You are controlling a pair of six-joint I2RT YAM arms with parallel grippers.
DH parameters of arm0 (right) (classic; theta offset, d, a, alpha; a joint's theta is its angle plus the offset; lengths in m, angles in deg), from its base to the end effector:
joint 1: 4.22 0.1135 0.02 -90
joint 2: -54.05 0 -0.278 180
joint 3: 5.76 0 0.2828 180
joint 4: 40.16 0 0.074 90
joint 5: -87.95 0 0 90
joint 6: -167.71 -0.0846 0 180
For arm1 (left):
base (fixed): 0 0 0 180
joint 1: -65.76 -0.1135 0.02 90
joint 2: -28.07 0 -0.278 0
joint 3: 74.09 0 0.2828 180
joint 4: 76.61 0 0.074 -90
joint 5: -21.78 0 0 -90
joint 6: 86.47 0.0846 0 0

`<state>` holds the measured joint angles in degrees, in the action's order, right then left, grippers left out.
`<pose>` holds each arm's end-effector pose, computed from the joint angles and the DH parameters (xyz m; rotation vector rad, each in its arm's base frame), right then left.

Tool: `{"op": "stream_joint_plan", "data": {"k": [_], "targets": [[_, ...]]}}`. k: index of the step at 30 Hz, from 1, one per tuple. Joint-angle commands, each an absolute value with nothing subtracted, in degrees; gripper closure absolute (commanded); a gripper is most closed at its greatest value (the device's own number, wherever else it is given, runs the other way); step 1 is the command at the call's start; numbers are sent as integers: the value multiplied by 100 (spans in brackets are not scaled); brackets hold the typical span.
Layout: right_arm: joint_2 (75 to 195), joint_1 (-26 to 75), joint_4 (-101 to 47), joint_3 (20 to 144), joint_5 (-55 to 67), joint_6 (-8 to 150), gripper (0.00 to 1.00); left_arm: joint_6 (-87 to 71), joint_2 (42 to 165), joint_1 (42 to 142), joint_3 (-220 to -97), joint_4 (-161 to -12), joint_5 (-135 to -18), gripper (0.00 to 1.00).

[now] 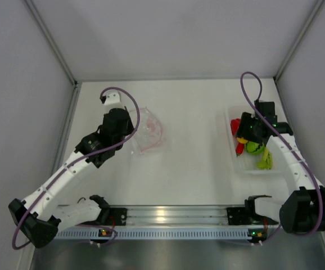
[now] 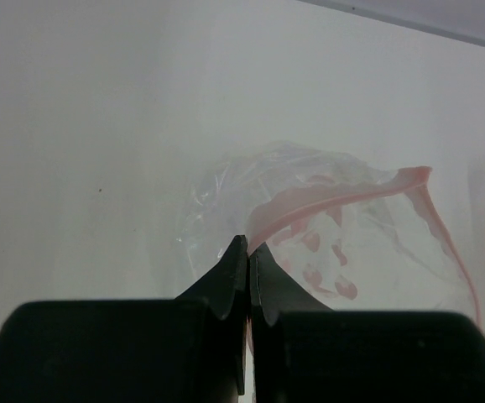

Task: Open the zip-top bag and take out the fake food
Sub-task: Place the fake fruit in the bin, then place the zipper food storage bag at the center of the board.

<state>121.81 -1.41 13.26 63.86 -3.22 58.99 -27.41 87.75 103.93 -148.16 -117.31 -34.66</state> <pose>0.2958 0.0128 0.2558 0.3513 2.4504 0.1364 0.2515 -0.1382 0.3597 -0.2379 1.9398 -0.1997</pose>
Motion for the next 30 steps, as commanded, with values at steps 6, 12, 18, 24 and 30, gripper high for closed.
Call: {"op": "stream_joint_plan", "data": {"k": [6,12,18,24,30], "targets": [[11918,-203,769,5722,-548,5873,91,-1916,9451,9135,-15664,-12146,-4168,100],[12031,-203,865,5703,-601,5925,47,-1704,10031,8905,-16192,-12401,-3949,100],[11865,-203,1102,5913,-1004,5969,7,-1485,10356,8905,-16834,-12560,-3764,100],[11444,-211,1349,6177,-961,5978,1,-1151,10857,8905,-17299,-12709,-3430,100],[10626,-194,1481,6353,-724,5978,1,-755,11192,8914,-17721,-12780,-2587,100]]}}
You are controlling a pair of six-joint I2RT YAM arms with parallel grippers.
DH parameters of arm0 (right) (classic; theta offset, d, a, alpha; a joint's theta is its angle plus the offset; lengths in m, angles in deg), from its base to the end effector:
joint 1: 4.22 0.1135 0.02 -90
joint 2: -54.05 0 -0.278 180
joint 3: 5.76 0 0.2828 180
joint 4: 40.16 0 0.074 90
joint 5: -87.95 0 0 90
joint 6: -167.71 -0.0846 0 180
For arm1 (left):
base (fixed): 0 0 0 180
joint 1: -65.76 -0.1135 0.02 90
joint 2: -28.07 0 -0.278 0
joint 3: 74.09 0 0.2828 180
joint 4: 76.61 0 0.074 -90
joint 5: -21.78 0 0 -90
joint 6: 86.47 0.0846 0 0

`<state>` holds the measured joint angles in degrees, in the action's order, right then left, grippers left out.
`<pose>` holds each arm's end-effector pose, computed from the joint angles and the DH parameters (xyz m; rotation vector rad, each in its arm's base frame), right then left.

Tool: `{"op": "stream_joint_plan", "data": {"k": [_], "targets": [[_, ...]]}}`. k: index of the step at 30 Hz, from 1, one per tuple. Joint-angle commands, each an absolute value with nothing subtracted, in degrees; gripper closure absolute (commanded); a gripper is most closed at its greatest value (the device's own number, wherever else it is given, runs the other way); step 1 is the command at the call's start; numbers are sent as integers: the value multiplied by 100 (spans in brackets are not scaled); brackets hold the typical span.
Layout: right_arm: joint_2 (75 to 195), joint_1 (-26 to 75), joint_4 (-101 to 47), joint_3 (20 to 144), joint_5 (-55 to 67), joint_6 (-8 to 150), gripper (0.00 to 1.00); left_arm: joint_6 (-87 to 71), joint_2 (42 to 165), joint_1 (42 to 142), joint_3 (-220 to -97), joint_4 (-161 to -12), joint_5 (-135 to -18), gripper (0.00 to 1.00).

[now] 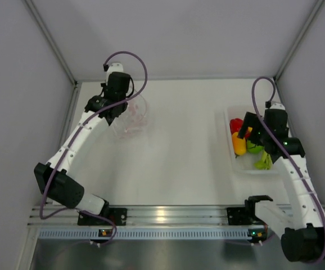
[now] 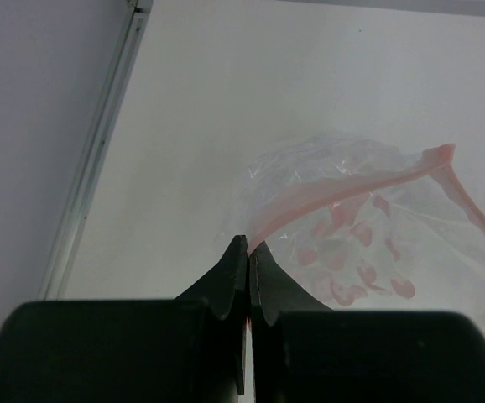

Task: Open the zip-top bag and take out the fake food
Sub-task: Place the zipper food storage bag at the center of the board.

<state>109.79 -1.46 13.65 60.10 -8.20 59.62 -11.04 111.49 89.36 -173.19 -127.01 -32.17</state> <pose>0.2564 0.0033 0.2837 0.3635 2.3000 0.0572 0.3658 -0.1055 0.3850 -0.1852 2.0524 0.2769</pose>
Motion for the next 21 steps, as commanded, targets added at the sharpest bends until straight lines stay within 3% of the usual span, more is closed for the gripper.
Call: {"op": "stream_joint_plan", "data": {"k": [1,5,13,21], "targets": [[10469,-202,1490,6362,-663,5961,1,-703,11296,8914,-17800,-12771,-2508,100],[10143,-203,1472,6345,-276,5952,1,-421,11718,8905,-18152,-12780,-2340,100],[9808,-203,1279,6037,348,5873,1,-658,12966,8940,-18495,-12815,-3306,100],[9729,-203,1129,5809,639,5820,1,-1158,14197,9810,-19101,-12824,-4228,100]]}}
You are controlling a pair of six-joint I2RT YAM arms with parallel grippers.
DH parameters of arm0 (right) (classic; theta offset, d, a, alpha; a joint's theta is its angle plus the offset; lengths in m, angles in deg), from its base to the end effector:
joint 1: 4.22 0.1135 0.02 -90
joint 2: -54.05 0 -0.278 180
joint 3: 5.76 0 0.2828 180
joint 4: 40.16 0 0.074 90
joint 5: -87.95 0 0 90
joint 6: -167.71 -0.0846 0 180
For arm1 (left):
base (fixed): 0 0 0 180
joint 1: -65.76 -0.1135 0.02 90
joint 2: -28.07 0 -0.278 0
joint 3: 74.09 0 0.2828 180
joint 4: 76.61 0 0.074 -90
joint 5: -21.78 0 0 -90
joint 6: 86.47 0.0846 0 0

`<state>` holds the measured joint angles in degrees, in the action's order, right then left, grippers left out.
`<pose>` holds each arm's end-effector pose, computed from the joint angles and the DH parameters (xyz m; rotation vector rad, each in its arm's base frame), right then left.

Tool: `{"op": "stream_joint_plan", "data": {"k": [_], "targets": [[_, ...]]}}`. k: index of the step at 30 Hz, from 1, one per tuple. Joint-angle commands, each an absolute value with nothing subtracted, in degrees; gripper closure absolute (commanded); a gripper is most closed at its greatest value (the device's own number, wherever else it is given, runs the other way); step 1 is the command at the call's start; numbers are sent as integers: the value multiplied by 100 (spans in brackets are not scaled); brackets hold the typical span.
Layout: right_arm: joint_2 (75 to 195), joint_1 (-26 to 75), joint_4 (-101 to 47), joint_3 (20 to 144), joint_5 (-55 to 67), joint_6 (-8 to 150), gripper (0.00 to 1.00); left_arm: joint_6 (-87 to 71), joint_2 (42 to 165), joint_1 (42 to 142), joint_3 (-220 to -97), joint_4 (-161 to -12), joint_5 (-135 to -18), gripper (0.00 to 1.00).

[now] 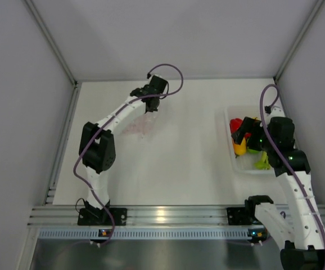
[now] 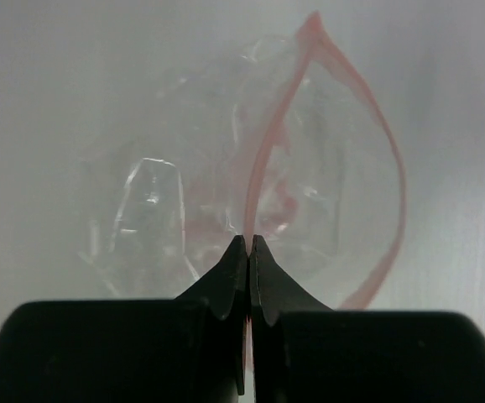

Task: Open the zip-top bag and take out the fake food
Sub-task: Place the zipper food storage bag at the center of the board.

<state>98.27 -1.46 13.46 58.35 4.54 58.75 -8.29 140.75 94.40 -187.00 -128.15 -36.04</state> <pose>0.2174 0.0202 0.3158 0.2401 2.1618 0.3420 0.4613 -0.2006 0.2575 0.1062 2.3145 0.3441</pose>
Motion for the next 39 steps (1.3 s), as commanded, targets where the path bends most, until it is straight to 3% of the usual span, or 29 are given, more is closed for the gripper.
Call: {"op": "stream_joint_plan", "data": {"k": [1,9,15,16,19,24,27,31,32,33,39], "targets": [[9729,-203,1155,5808,639,5829,1,-1385,14259,9845,-19163,-12824,-4508,100],[9624,-203,1200,5694,630,5916,1,-2125,15040,9819,-19629,-12683,-5222,100],[9536,-203,1261,5685,683,5969,1,-2820,14858,9661,-19507,-12569,-4802,99],[9527,-203,1270,5685,700,5969,1,-2864,14752,9661,-19341,-12438,-4818,88],[9518,-203,1252,5677,735,5960,1,-2917,14331,9661,-19129,-12280,-4888,70],[9527,-203,1261,5747,814,6022,1,-2847,13636,9661,-18829,-12217,-4976,57],[9518,-203,1314,5800,841,6127,1,-2812,13223,9652,-18733,-12200,-5012,40],[9457,-211,1323,5835,946,6180,1,-2706,12740,9652,-18706,-12165,-4933,32],[9439,-203,1297,5826,964,6171,1,-2671,12678,9661,-18689,-12147,-4915,25],[9413,-203,1305,5826,964,6189,1,-2653,12616,9652,-18645,-12156,-4898,8],[9202,-185,1480,5940,990,6294,1,-2530,11747,9626,-17943,-12007,-4775,2]]}}
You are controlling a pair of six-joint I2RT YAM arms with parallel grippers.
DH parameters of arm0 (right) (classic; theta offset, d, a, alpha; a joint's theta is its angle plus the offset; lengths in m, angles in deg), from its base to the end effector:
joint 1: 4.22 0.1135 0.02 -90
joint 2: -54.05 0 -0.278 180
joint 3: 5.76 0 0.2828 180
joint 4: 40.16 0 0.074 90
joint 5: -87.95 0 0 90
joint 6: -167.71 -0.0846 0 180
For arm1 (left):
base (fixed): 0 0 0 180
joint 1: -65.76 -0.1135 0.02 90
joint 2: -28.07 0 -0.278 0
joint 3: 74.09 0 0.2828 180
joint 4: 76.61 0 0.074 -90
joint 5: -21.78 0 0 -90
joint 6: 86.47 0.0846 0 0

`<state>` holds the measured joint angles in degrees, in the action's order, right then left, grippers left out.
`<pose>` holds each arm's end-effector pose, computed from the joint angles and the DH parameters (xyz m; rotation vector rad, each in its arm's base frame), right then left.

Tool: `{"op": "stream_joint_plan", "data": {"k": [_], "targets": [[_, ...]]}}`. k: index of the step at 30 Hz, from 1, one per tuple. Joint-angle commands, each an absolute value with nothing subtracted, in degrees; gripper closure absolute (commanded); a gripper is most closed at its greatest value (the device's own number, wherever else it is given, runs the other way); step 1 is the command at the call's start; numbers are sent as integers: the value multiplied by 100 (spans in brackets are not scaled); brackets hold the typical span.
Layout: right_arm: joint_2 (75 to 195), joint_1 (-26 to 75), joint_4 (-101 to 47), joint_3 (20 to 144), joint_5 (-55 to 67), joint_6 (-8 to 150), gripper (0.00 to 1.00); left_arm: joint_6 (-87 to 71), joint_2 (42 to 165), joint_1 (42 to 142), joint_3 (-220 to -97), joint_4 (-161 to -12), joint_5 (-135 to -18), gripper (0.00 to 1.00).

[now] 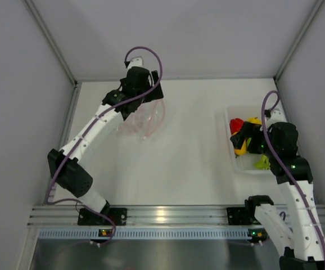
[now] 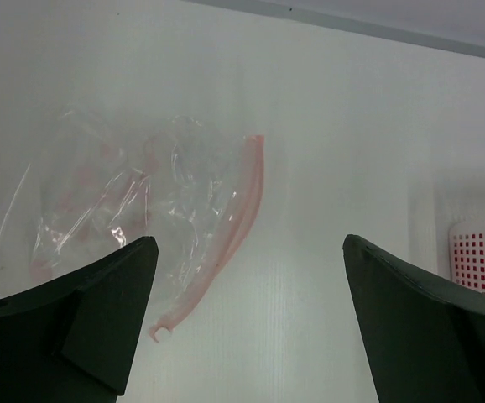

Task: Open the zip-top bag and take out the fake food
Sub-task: Place the zipper food storage bag at the center of the board, then reset both arms

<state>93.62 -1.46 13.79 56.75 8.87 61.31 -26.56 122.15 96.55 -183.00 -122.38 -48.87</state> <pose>0.1998 0.0257 0.3199 0.1382 2.1224 0.4001 0.3967 -0.2038 0.3841 -0.1882 2.0819 -0.2913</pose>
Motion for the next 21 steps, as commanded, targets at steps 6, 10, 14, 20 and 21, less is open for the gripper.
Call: {"op": "stream_joint_plan", "data": {"k": [6,10,14,20,21], "targets": [[8763,-106,1700,6080,867,6356,1,-2469,10043,9617,-16406,-11910,-4450,2],[8508,-106,2060,6300,350,6470,1,-2206,8630,9626,-15570,-11927,-4537,2],[8271,-97,2263,6415,357,6470,1,-1907,7398,9617,-14726,-11997,-4423,2],[7989,43,2368,6424,121,6549,1,-1625,5735,9617,-14179,-12531,-4599,2],[7954,87,2412,6450,-2,6514,1,-1573,5569,9626,-14328,-12690,-4564,2]]}}
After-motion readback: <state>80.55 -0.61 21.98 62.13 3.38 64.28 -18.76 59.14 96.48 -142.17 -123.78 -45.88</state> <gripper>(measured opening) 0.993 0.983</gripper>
